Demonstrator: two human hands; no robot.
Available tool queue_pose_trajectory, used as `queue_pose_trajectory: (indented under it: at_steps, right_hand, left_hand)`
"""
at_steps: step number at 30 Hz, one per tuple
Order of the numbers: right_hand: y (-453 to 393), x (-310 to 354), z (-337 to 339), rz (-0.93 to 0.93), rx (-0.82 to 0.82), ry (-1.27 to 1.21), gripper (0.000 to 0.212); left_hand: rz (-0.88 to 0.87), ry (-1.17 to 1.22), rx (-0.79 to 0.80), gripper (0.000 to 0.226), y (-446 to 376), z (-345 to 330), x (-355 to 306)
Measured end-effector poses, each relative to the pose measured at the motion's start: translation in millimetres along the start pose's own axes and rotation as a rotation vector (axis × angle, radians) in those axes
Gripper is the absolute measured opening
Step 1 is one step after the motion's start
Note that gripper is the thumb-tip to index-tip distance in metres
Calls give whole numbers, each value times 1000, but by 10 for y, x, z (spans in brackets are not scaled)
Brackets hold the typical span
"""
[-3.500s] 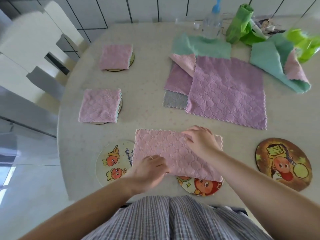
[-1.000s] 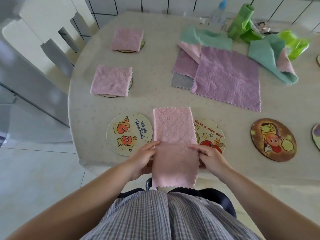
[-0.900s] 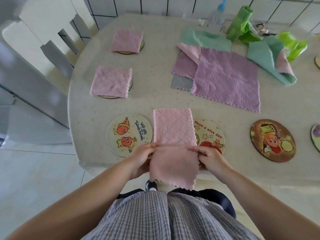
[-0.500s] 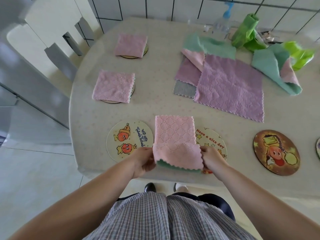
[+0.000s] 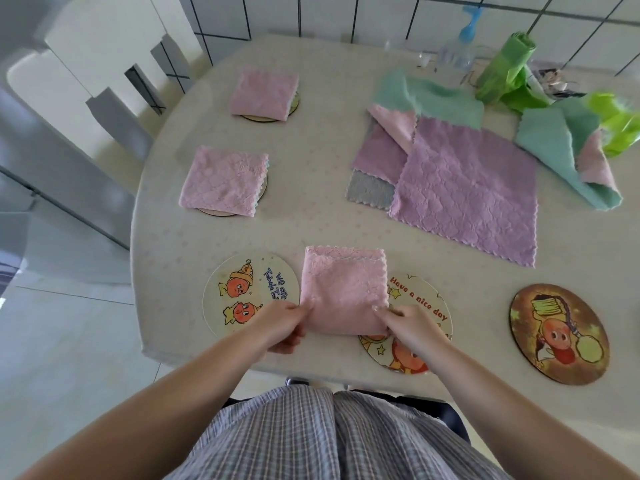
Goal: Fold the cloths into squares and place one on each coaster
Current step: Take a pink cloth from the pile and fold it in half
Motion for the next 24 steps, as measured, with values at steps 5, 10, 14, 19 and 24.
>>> queue_pose_trajectory:
  at_steps: [5, 10, 14, 19, 24]
  right_hand:
    - [-6, 104, 128, 176, -229, -35, 23]
    - [-96, 212, 175, 235, -273, -173, 29]
    - [-137, 249, 155, 321, -195, 4, 14]
    - [-162, 317, 224, 505, -223, 139, 19]
    - [-257, 340, 265, 490, -226, 152, 26]
  left_hand:
    - [-229, -472, -207, 26, -21, 116, -105]
    - [-381, -326, -281, 12, -74, 100, -287]
    - [-413, -330, -181, 24, -193, 53, -332]
    - [-469, -392, -213, 50, -285, 46, -342]
    - [-482, -441, -270, 55, -359, 56, -354]
Point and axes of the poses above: each hand's wrist, its own y-axis away from the middle knuckle, its own z-axis out of the back of the hand, x = y × z, the point moved 4 cm from there along -y, towards the middle knuckle, and after that the axes turned 7 degrees about x, right-handed, at the moved point
